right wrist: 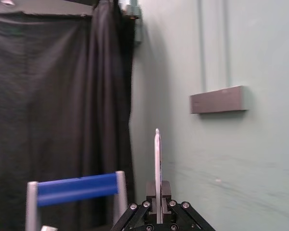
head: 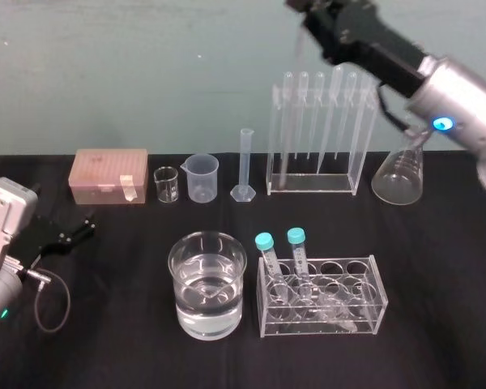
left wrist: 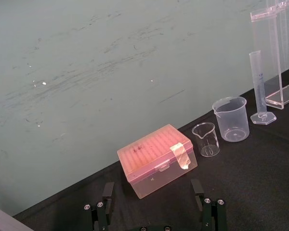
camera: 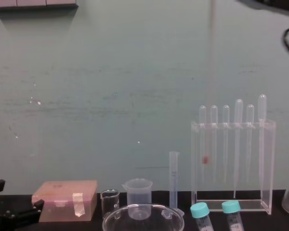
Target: Hold the thermometer with one hand and immerse one end into the beaker, then reinsert it into the test tube rack.
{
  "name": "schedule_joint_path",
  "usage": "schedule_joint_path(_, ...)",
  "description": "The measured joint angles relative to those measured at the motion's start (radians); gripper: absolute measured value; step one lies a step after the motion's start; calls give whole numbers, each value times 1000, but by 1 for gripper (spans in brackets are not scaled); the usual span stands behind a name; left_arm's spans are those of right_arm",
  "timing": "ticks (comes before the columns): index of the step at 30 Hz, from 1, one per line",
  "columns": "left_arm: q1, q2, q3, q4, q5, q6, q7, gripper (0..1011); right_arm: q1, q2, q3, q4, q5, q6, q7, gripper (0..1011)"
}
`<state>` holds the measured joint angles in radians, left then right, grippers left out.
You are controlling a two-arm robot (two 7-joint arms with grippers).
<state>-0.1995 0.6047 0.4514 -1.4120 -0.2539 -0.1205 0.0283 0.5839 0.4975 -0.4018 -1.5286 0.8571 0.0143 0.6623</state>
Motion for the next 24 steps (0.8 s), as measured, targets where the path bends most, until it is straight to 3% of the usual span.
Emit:
schedule_joint_path(6, 0, 0, 0, 0, 0, 0, 0, 1008, 30, -66, -79, 18, 35, 3, 64, 58)
schedule_joint_path(12, 0, 0, 0, 0, 0, 0, 0, 1008, 34, -90, -132, 26, 52, 4, 105, 58)
schedule_joint_path(18, 0, 0, 0, 0, 0, 0, 0, 1008, 14, -84, -196, 68, -4, -45, 119, 58)
schedule_joint_path(24, 0, 0, 0, 0, 0, 0, 0, 1008, -12, -84, -227, 102, -52, -95, 137, 58)
